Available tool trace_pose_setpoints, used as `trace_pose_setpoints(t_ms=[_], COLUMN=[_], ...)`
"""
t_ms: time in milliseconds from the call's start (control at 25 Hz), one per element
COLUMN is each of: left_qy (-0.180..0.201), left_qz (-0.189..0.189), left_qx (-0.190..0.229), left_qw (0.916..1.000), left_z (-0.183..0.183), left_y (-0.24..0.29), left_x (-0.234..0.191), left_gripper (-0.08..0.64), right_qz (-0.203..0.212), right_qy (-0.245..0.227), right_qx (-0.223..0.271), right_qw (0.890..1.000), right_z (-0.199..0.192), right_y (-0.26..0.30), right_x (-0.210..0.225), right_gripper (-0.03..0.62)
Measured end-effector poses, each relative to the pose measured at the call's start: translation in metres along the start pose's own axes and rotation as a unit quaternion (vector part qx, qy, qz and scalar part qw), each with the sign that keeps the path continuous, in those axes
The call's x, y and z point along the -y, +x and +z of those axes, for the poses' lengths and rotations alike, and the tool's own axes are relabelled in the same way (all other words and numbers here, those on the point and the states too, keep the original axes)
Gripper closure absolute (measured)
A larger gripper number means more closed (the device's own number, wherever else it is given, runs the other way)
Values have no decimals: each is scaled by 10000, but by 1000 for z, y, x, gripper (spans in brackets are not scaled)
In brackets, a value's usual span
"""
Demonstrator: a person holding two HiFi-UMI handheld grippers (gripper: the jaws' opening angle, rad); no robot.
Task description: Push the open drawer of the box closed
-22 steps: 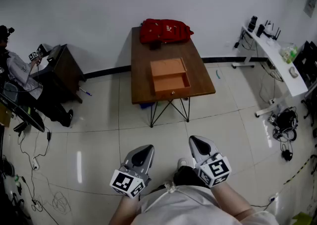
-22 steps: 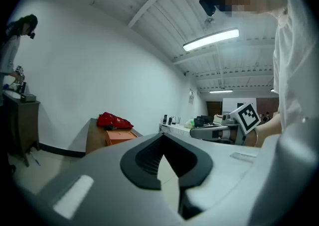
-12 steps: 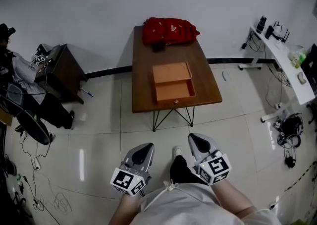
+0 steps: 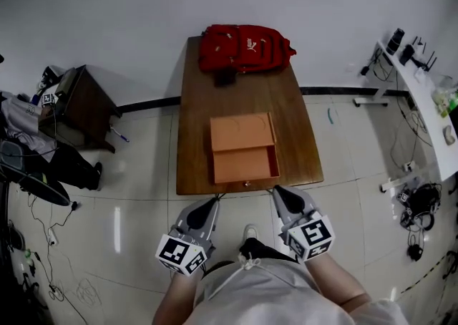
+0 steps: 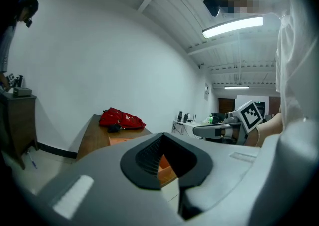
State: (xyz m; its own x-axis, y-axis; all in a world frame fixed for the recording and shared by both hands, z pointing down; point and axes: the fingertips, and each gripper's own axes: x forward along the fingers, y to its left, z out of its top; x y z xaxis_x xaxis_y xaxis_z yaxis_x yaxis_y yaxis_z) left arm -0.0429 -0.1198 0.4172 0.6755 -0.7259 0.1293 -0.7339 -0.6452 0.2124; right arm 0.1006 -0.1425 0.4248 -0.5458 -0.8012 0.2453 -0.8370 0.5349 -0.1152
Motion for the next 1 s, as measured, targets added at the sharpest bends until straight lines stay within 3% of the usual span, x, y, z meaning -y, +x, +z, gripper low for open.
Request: trace_pose_setpoints(t_ms=[280, 600, 1000], left_qy=[-116, -358, -1012], left_qz=[71, 118, 93], left_qx=[-147, -428, -1317], left_qw=[9998, 9984, 9861], left_z=[2, -20, -105], left_y=[48, 66, 75], left_x=[-24, -37, -53], left_gripper=[564, 563, 565], right_qz=[31, 91, 370], right_qy=[95, 226, 560], right_qx=[-110, -609, -1637], right_qw=[9999, 9978, 9842], right_z=[9, -20, -103], right_y=[35, 55, 79], right_x=[44, 48, 31], right_gripper=[589, 589, 589])
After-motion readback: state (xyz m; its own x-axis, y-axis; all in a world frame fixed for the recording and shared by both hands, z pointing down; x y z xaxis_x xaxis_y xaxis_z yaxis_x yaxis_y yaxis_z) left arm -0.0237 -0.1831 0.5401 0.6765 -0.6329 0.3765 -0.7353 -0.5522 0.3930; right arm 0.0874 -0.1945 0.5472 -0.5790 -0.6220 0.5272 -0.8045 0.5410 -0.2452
